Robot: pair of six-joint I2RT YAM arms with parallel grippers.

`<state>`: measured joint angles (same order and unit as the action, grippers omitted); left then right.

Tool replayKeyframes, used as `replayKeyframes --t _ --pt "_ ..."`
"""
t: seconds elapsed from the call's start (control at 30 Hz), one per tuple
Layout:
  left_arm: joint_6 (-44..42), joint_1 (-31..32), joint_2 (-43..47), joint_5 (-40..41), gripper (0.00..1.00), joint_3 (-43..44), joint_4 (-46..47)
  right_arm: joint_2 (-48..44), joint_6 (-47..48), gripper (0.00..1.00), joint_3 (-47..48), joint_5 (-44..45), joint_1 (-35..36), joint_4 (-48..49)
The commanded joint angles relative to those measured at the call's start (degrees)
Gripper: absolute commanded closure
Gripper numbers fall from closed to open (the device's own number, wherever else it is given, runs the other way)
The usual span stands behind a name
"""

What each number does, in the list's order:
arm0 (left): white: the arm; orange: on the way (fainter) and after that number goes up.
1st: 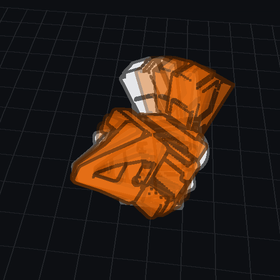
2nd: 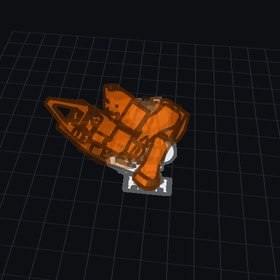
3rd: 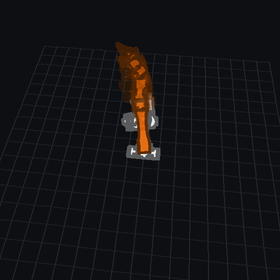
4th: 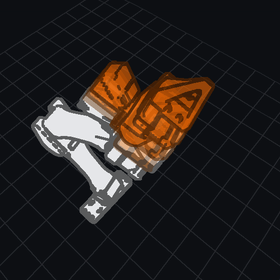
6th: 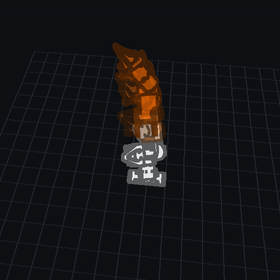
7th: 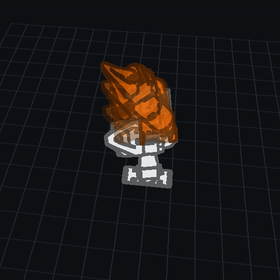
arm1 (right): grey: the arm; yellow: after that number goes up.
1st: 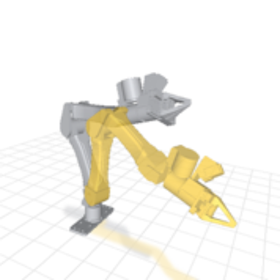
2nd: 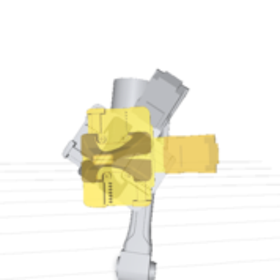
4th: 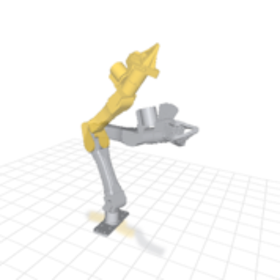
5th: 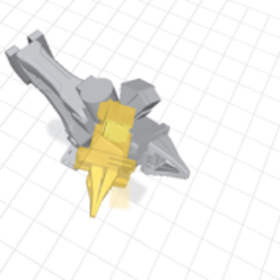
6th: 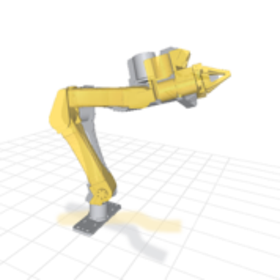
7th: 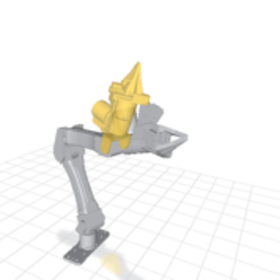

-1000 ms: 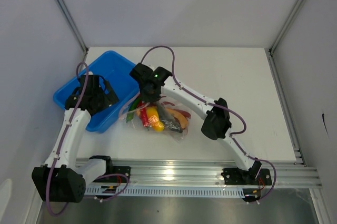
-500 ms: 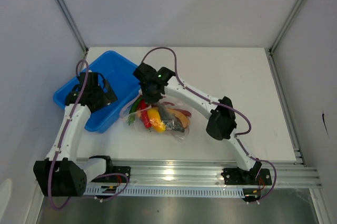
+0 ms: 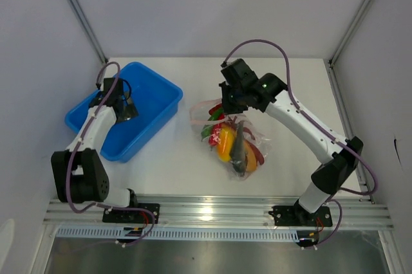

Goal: Place the food in the zip-top bag and seal the zipper
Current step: Pick up the zipper food storage bag at the center of the board, then pick up the fake vegetable from the bin.

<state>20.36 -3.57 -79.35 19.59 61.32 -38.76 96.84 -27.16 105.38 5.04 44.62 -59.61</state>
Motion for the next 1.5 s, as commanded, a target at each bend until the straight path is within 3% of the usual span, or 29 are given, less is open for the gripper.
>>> replayKeyframes --t 0.0,0.33,0.57,0.87,1.47 --pt "-6.9 -3.3 -5.0 4.6 0.01 1.9 5.9 -4.4 1.7 1.00 -4.6 -3.0 -1.3 2.6" --pt "-23.4 -8.5 -9.2 0.4 0.00 1.8 20.4 -16.8 2.0 1.00 -25.5 -12.9 -7.8 10.5" --pt "-32.8 -9.1 -12.4 0.0 0.01 1.1 26.1 -20.2 4.2 1.00 -29.5 -17.1 -15.3 11.4" --pt "-41.4 -9.1 -16.1 -3.9 0.00 -1.1 34.8 -21.0 5.4 1.00 -31.6 -21.3 -19.6 11.4" --pt "-41.4 -9.3 -24.0 -4.9 0.01 0.2 30.1 -22.0 1.9 1.00 -32.2 -20.8 -20.2 12.2"
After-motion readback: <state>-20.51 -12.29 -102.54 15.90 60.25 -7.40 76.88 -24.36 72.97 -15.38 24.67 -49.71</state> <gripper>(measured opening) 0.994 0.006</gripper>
